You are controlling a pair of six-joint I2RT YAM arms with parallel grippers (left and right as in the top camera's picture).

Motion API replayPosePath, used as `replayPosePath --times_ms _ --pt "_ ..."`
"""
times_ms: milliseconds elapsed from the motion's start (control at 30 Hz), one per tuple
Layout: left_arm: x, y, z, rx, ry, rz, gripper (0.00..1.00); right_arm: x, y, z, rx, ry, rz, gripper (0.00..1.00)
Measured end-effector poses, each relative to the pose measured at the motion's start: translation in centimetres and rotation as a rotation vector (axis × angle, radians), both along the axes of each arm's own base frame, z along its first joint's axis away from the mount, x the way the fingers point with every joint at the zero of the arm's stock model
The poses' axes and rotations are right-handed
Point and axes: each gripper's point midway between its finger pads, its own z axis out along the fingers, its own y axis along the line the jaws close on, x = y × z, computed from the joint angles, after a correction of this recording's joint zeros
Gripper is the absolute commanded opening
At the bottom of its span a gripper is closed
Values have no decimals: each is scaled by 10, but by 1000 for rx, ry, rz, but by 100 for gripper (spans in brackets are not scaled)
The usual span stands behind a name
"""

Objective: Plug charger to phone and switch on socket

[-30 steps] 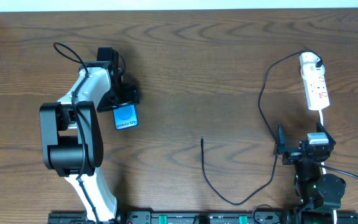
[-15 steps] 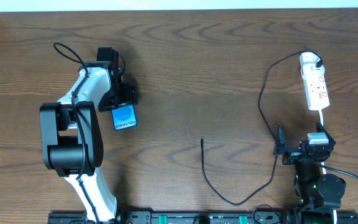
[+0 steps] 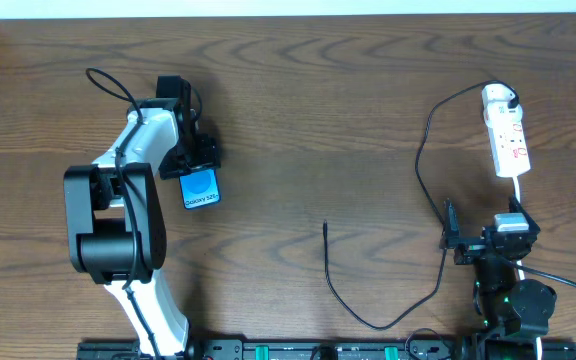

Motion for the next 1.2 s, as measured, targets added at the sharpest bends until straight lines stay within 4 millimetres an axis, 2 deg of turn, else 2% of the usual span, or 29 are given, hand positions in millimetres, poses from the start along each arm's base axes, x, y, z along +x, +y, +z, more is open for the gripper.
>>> replayPosePath --times_ms 100,200,333,433,967,1200 --pt "0 0 0 0 0 0 62 0 0 0 0 0 0 99" --pt "0 0 0 0 0 0 51 0 0 0 0 0 0 99" --pt "0 0 0 0 0 0 31 0 0 0 0 0 0 99" --pt "0 0 0 0 0 0 8 0 0 0 0 0 0 99" --pt "-1 0 0 0 2 0 7 0 0 0 0 0 0 99" --pt "-8 -1 1 -5 35 -1 7 0 0 0 0 0 0 99"
